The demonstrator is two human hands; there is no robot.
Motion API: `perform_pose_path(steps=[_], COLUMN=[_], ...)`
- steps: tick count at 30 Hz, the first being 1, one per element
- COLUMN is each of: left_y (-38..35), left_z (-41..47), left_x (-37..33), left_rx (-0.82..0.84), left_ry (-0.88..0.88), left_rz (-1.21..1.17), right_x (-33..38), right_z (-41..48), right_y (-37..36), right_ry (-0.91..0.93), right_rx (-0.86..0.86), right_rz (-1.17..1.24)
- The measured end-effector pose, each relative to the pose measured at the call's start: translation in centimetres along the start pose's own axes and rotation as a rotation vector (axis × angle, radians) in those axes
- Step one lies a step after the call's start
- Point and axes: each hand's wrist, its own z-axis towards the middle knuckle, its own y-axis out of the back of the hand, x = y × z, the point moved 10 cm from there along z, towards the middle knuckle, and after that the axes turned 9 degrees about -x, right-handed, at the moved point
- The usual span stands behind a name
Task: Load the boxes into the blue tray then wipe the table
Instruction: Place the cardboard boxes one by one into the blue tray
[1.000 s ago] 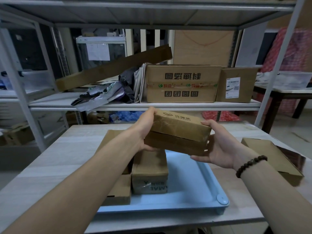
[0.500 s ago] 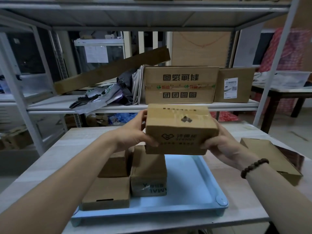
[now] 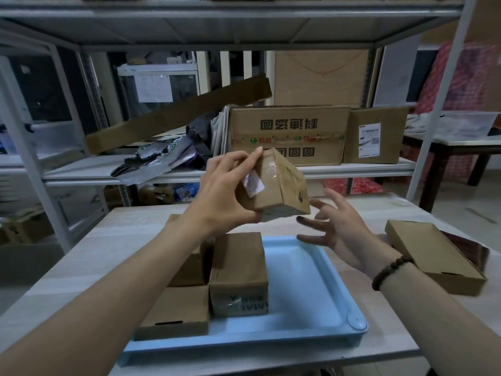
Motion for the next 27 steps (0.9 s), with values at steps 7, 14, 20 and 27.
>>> perform_pose_path(steps=[7, 14, 20, 27], left_y=[-2.9, -3.2, -1.8, -4.9], left_z=[-1.2, -2.6, -0.8, -2.1], left_x=[-5.3, -7.3, -2.0, 2.2], left_rx=[0.068, 0.0, -0.038, 0.062], left_ry=[-0.442, -0.583, 0.144, 0.923], left_rz=[0.391, 0.255, -0.13, -0.894], right_x=[-3.3, -3.4, 1.4, 5.7], right_z=[-0.8, 0.1, 0.8, -0.9], right_y=[-2.8, -3.1, -1.9, -1.8], right_ry=[-0.376, -0.318, 0.07, 0.606], right_rx=[0.104, 0.069, -0.02, 0.02], right_rz=[0.135, 0.18, 0.174, -0.295])
